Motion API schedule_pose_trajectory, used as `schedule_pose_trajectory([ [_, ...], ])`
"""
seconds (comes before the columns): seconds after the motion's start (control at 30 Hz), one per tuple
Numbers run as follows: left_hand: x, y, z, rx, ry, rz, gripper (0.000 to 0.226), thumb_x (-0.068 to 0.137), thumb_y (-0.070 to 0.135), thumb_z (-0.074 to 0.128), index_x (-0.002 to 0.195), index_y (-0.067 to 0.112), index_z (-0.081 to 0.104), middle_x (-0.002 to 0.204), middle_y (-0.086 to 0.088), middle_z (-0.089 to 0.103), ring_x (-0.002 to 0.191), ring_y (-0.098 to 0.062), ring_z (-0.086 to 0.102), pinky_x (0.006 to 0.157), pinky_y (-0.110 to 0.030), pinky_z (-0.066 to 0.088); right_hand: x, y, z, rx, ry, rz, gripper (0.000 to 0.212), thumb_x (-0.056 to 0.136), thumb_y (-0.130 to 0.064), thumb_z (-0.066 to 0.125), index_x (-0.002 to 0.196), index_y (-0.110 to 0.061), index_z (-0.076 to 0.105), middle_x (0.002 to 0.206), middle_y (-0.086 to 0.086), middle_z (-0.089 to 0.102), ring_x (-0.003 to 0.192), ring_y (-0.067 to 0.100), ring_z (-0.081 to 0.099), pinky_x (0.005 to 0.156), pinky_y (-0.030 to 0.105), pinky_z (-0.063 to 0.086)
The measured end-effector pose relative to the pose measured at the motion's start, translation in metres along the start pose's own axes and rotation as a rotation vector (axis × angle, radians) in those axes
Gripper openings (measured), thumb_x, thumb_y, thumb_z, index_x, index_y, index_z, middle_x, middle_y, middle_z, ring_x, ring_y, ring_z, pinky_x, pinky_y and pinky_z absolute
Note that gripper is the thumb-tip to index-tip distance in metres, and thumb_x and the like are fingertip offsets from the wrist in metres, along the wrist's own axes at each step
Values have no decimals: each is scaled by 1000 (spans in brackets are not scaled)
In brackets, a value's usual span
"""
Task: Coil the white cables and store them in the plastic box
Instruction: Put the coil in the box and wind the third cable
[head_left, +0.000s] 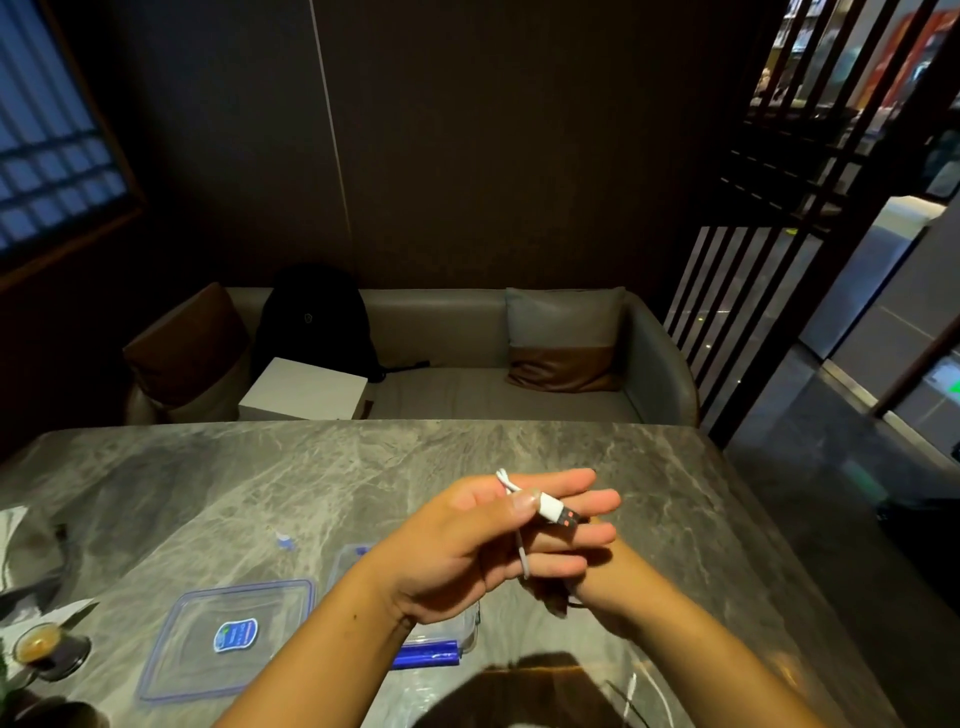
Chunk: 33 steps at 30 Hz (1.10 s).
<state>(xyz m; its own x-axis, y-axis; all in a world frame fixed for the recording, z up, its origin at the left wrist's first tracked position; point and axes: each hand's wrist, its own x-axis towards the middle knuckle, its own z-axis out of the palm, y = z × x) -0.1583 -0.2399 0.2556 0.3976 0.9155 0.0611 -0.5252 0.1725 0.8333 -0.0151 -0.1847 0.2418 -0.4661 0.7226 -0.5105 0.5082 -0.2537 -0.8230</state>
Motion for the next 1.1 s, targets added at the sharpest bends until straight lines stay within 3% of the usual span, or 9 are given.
schedule_pose_trajectory([
  [0.03, -1, 0, -2, -16, 19, 8, 42, 102, 15, 41, 142, 4, 48, 144, -19, 52, 131, -37, 52, 108, -44, 45, 0, 5, -2, 30, -168, -143, 28, 98, -14, 44, 76, -13, 61, 62, 12, 60, 43, 6, 45, 45, 29, 35],
  [0.13, -3, -1, -9, -37, 100, 32, 40, 102, 13, 39, 140, 4, 48, 141, -20, 54, 131, -36, 52, 108, -43, 44, 2, 14, 0, -77, -171, -274, 39, 102, -23, 41, 71, -19, 66, 47, -6, 52, 42, 9, 36, 43, 24, 27],
  [0.3, -5, -10, -18, 32, 182, -7, 40, 104, 13, 36, 142, 4, 44, 140, -18, 57, 131, -33, 53, 111, -42, 42, -9, 21, -12, -253, -255, -310, 27, 98, -23, 52, 89, -10, 74, 53, -1, 55, 44, 4, 45, 50, 16, 37],
  [0.47, -7, -9, -23, 116, 178, -100, 40, 105, 16, 38, 143, 4, 43, 141, -14, 56, 133, -29, 52, 114, -41, 38, -20, 13, -24, -472, -308, -411, 39, 88, -43, 61, 86, -4, 66, 62, 3, 54, 58, 13, 48, 60, 33, 37],
  [0.63, -8, -8, -26, 135, 163, -161, 40, 103, 15, 43, 141, 3, 47, 140, -15, 57, 133, -29, 52, 115, -43, 36, -34, -12, -48, -535, -367, -496, 22, 92, -36, 64, 79, -18, 65, 64, -7, 48, 60, 9, 42, 59, 35, 33],
  [0.77, -7, -12, -25, 205, 158, -166, 37, 104, 15, 44, 137, 1, 54, 132, -22, 60, 127, -35, 54, 114, -44, 38, -42, -36, -62, -527, -412, -534, 19, 94, -24, 65, 78, -15, 66, 63, -3, 57, 59, 11, 50, 58, 33, 40],
  [0.87, -7, -13, -20, 259, 103, -184, 32, 105, 14, 41, 126, 3, 63, 118, -17, 64, 113, -30, 57, 107, -44, 43, -41, -49, -68, -574, -343, -628, 13, 94, -24, 66, 83, -19, 71, 70, 4, 68, 63, 17, 62, 61, 42, 51],
  [0.97, -9, -14, -17, 205, 72, -225, 32, 104, 13, 43, 128, 1, 61, 127, -21, 62, 125, -35, 56, 112, -48, 39, -34, -60, -75, -626, -269, -691, 9, 92, -19, 68, 86, -16, 74, 75, 0, 71, 68, 10, 67, 62, 25, 52],
  [1.1, -12, -11, -12, 133, -3, -219, 42, 102, 16, 43, 141, -1, 47, 140, -21, 55, 133, -35, 51, 112, -42, 40, -23, -70, -80, -635, -244, -749, 9, 91, -17, 70, 84, -16, 74, 70, -4, 68, 64, 9, 64, 61, 23, 50],
])
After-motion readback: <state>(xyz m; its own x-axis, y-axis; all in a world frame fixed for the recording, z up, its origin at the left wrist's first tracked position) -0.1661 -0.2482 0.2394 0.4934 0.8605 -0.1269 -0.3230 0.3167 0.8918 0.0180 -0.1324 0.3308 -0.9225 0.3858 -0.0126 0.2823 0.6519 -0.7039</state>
